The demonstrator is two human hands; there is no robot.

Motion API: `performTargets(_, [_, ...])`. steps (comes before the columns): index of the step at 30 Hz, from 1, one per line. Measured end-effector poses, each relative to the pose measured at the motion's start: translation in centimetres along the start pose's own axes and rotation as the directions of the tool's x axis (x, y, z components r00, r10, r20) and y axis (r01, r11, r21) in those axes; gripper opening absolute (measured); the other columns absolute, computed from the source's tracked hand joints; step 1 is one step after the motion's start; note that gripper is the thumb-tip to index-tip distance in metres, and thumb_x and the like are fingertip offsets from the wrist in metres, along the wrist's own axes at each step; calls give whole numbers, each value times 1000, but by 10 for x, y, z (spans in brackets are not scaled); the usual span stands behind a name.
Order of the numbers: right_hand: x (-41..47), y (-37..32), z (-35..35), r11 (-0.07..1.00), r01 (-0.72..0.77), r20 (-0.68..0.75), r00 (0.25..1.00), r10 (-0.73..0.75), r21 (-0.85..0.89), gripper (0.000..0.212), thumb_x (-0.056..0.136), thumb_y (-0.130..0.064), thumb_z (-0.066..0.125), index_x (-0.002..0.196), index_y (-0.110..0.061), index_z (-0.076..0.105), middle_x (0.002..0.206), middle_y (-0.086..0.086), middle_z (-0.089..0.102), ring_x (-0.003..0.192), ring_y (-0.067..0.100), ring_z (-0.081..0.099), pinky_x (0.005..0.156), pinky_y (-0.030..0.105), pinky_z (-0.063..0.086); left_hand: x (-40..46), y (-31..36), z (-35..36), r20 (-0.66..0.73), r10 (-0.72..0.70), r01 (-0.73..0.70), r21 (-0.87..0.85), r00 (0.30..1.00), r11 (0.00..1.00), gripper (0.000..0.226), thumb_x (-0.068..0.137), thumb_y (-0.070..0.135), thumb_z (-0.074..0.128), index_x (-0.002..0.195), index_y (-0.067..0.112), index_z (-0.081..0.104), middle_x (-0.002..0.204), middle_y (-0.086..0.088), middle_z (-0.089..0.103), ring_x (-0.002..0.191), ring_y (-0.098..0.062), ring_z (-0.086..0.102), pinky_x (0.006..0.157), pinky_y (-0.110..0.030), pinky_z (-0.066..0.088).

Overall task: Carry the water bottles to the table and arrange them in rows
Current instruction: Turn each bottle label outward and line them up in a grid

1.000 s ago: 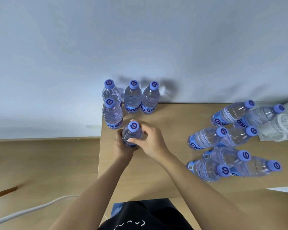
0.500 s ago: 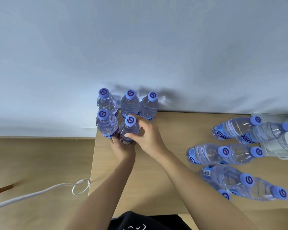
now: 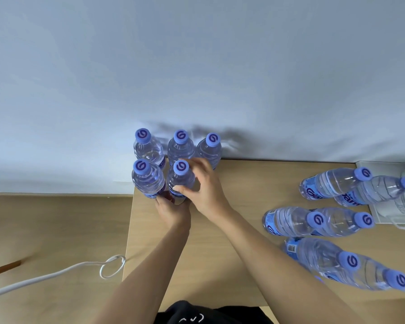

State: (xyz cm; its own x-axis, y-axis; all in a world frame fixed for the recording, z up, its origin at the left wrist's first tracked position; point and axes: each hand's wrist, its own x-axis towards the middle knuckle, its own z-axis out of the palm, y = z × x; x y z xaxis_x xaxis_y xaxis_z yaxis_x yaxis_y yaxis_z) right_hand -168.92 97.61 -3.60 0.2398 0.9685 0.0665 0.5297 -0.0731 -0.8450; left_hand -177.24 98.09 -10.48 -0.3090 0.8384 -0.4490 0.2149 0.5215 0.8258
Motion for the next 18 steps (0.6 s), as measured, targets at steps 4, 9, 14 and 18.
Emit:
performTargets(4, [-4, -6, 2, 1000, -14, 9, 1000, 14, -6, 58, 79, -13, 81, 130, -6, 56, 125, 5, 51, 118, 13, 50, 100, 21, 39, -7, -2, -13, 104, -72, 66, 51, 992, 996, 49, 72, 5, 79, 111, 6, 50, 110, -12, 52, 91, -20, 51, 86, -36, 47])
performTargets(9, [-12, -13, 0, 993, -121, -11, 993, 121, 1, 81, 77, -15, 83, 145, -6, 39, 139, 11, 48, 127, 19, 48, 102, 22, 37, -20, -2, -31, 294, -148, 110, 141, 944, 984, 46, 77, 16, 80, 114, 12, 52, 111, -2, 56, 96, -19, 55, 78, -29, 43])
performTargets(14, [-37, -11, -30, 989, -135, -116, 985, 128, -61, 66, 80, -16, 82, 137, -7, 50, 134, 7, 56, 123, 18, 52, 96, 11, 30, -35, 12, -45, 516, -60, -30, 163, 854, 986, 39, 82, 14, 75, 116, 11, 54, 108, -1, 59, 89, -14, 56, 65, -21, 42])
performTargets(18, [-58, -16, -70, 980, -155, -280, 953, 114, -128, 52, 81, -12, 79, 128, -5, 58, 125, 8, 61, 118, 20, 56, 91, 4, 30, -54, 27, -45, 645, 52, -168, 119, 762, 979, 36, 84, 15, 73, 114, 14, 54, 109, 0, 59, 97, -15, 57, 69, -21, 44])
